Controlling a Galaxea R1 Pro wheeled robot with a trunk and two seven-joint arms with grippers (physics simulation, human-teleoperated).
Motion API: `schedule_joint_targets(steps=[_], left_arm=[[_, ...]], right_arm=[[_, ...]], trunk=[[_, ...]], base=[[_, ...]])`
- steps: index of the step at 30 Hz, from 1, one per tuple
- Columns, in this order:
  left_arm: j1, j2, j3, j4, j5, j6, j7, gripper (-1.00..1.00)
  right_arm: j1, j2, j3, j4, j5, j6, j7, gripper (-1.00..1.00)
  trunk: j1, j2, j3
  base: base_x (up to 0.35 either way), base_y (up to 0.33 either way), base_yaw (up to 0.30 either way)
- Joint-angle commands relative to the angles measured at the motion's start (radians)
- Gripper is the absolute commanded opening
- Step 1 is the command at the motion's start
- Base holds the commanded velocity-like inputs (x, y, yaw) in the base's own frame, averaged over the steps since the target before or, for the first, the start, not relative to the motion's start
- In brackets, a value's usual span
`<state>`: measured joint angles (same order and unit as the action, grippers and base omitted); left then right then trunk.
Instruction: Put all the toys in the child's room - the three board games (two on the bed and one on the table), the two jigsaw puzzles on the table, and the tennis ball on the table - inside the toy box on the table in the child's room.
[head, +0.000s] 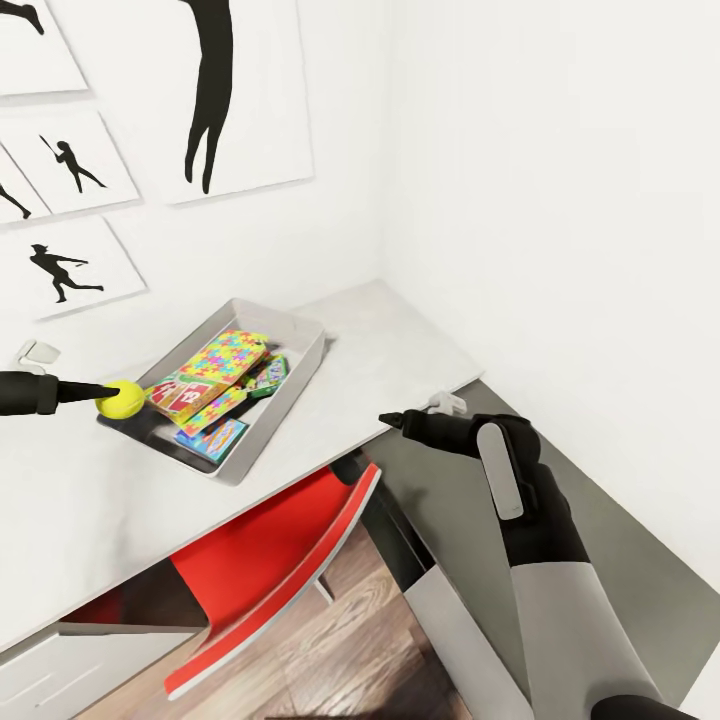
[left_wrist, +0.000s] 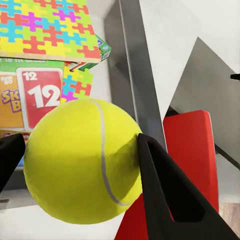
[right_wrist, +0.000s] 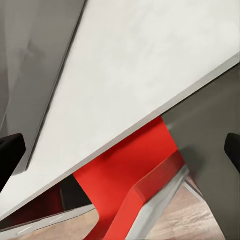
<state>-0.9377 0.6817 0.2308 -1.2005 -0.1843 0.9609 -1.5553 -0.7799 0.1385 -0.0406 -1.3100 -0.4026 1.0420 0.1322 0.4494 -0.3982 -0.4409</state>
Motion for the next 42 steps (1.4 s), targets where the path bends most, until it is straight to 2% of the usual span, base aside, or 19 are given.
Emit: schedule_joint_targets(steps=[1, 12, 26, 42], left_arm=[[-0.001, 0.000, 0.001, -0.001, -0.010, 0.010, -0.009, -1.00], [-0.001, 0.000, 0.002, -0.001, -0.010, 0.010, -0.010, -1.00], [-0.001, 0.001, 0.002, -0.001, -0.010, 0.010, -0.011, -1.00], [-0.001, 0.001, 0.002, -0.001, -0.010, 0.010, -0.011, -1.00]], right_arm=[[-0.001, 0.001, -0.003, 0.000, 0.010, 0.005, 0.010, 1.00], [-0.001, 0.001, -0.002, -0.002, 0.009, 0.005, 0.010, 1.00], [-0.001, 0.000, -0.002, -0.002, 0.009, 0.005, 0.011, 1.00], [-0.001, 0.001, -0.002, -0.002, 0.008, 0.005, 0.011, 1.00]], trunk=[[0.001, -0.002, -0.002], [0.001, -0.002, -0.002], [0.001, -0.002, -0.002], [0.001, -0.002, -0.002]], base=[[0.000, 0.000, 0.000], [0.008, 0.006, 0.000], [0.114, 0.071, 0.000], [0.006, 0.037, 0.000]])
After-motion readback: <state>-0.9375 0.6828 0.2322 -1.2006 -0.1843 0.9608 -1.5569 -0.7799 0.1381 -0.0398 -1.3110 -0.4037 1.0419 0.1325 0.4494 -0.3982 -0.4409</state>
